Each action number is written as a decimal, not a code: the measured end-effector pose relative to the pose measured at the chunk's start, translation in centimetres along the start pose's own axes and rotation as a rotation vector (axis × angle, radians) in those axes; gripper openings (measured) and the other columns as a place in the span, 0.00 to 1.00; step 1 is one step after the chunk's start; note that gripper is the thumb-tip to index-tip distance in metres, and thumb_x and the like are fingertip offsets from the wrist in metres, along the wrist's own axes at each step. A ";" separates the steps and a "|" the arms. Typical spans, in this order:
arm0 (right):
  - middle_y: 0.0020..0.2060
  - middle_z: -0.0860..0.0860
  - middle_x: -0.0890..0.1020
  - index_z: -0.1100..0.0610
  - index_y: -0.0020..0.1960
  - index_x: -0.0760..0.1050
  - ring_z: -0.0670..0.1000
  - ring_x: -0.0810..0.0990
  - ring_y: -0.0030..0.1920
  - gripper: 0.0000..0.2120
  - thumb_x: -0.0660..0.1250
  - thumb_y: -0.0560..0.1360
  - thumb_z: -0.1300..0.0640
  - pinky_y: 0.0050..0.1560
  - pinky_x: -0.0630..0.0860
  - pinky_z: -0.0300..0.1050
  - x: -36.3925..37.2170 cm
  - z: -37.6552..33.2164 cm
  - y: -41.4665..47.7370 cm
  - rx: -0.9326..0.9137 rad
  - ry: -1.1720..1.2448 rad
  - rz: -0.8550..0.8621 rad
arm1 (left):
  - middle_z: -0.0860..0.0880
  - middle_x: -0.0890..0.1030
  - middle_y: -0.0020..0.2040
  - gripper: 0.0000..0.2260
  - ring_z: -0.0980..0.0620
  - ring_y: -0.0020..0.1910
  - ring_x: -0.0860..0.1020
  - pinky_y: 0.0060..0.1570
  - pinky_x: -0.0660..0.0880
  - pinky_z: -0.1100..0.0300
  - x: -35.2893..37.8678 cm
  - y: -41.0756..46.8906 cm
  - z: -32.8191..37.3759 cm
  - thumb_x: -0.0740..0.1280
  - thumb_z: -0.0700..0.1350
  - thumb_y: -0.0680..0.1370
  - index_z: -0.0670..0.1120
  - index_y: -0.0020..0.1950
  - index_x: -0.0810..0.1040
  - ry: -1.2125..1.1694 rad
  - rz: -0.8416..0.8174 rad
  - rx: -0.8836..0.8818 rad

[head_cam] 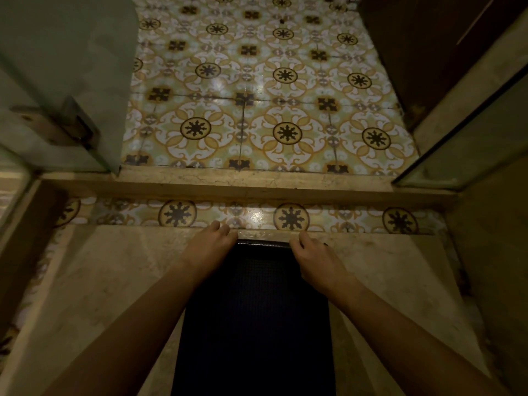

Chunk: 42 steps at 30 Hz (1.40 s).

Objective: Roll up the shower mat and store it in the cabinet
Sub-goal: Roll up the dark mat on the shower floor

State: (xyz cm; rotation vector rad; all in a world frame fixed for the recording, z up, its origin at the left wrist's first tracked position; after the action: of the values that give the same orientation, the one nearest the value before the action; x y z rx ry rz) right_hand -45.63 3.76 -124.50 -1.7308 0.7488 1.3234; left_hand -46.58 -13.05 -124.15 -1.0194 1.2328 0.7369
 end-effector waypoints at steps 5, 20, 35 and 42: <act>0.51 0.59 0.75 0.63 0.56 0.71 0.57 0.79 0.41 0.14 0.68 0.72 0.69 0.35 0.74 0.49 -0.1 -0.1 -0.1 -0.017 -0.019 0.007 | 0.42 0.76 0.59 0.14 0.43 0.60 0.70 0.54 0.74 0.51 0.6 -0.5 -0.4 0.64 0.41 0.75 0.42 0.61 0.71 0.027 -0.079 -0.015; 0.49 0.57 0.79 0.60 0.55 0.74 0.57 0.75 0.50 0.13 0.67 0.70 0.66 0.48 0.73 0.50 -0.4 -0.6 -0.4 -0.048 -0.044 0.020 | 0.42 0.78 0.57 0.14 0.41 0.60 0.71 0.52 0.73 0.49 0.3 -0.7 0.4 0.65 0.41 0.76 0.43 0.61 0.69 0.020 -0.124 -0.056; 0.52 0.55 0.76 0.54 0.62 0.68 0.57 0.78 0.47 0.21 0.69 0.71 0.62 0.43 0.76 0.49 0.1 -0.2 -2.4 0.046 0.088 -0.040 | 0.43 0.78 0.56 0.16 0.43 0.57 0.73 0.49 0.73 0.52 0.3 -3.1 0.8 0.66 0.41 0.76 0.45 0.63 0.70 -0.067 -0.033 -0.033; 0.53 0.54 0.76 0.57 0.57 0.74 0.56 0.78 0.48 0.15 0.67 0.71 0.61 0.47 0.78 0.51 -0.4 0.0 -3.1 -0.012 0.174 -0.033 | 0.46 0.79 0.54 0.12 0.47 0.51 0.77 0.45 0.74 0.56 1.0 -3.8 0.0 0.67 0.43 0.74 0.47 0.56 0.76 -0.217 -0.050 -0.037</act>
State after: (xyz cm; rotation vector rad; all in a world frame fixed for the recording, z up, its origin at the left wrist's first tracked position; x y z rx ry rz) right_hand -43.19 5.31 -123.31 -1.8775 0.8070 1.1676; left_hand -42.97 -14.63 -124.25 -0.9699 1.0071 0.8118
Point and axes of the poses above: each hand's wrist, its own y-axis towards the middle knuckle, its own x-axis out of the palm, z = x × y, the point moved 10 cm from there along y, towards the middle knuckle
